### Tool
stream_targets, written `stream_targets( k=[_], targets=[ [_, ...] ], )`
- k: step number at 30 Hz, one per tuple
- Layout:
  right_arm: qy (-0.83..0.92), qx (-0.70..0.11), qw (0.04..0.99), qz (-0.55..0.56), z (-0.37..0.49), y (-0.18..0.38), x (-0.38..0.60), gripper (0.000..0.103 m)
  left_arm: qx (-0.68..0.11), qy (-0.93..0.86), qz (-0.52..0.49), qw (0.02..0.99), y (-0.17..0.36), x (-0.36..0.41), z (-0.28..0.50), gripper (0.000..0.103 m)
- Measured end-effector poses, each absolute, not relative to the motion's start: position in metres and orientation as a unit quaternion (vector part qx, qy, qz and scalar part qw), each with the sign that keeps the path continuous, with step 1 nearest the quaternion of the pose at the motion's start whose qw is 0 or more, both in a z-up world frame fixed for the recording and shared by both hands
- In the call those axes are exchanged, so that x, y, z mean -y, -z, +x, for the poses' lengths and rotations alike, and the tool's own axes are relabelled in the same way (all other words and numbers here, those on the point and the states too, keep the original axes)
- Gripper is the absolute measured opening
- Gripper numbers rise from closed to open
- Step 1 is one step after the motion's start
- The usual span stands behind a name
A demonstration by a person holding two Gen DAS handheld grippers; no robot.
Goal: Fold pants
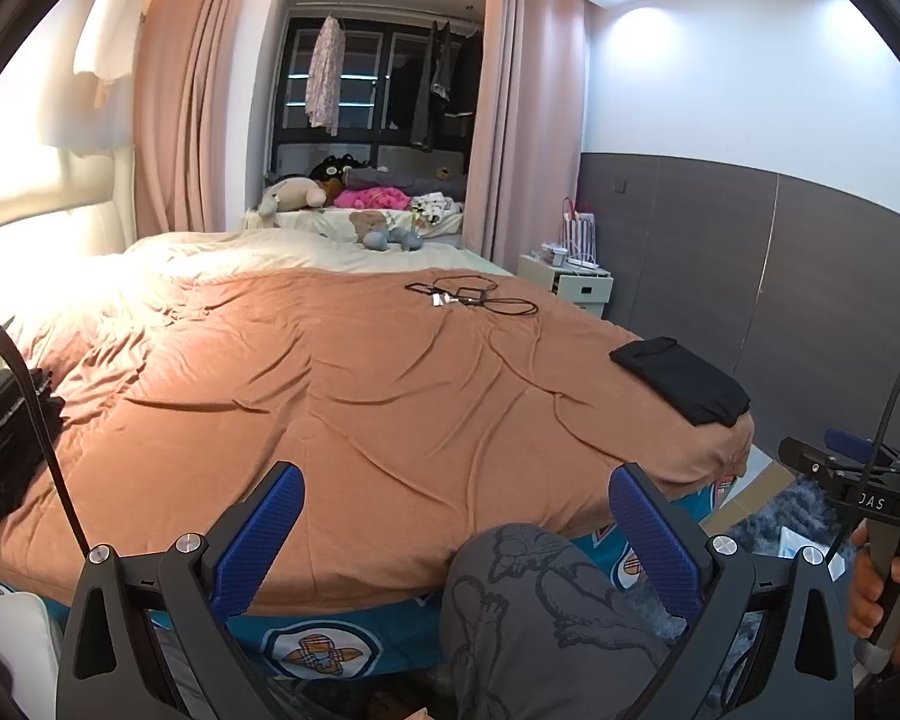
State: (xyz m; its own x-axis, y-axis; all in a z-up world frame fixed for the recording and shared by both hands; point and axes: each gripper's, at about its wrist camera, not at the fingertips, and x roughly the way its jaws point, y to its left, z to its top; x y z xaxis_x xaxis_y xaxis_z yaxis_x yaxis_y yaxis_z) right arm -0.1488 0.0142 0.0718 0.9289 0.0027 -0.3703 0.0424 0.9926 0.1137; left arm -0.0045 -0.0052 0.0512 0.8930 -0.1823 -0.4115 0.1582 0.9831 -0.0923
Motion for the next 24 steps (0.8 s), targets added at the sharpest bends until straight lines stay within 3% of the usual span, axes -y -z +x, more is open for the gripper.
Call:
stream_targets(
  k=[24],
  targets=[
    [0.007, -0.178, 0.982, 0.060, -0.155, -0.071, -0.010, 0.103, -0.200, 0.087, -0.026, 0.976, -0.063, 0.008, -0.014, 0.102]
  ],
)
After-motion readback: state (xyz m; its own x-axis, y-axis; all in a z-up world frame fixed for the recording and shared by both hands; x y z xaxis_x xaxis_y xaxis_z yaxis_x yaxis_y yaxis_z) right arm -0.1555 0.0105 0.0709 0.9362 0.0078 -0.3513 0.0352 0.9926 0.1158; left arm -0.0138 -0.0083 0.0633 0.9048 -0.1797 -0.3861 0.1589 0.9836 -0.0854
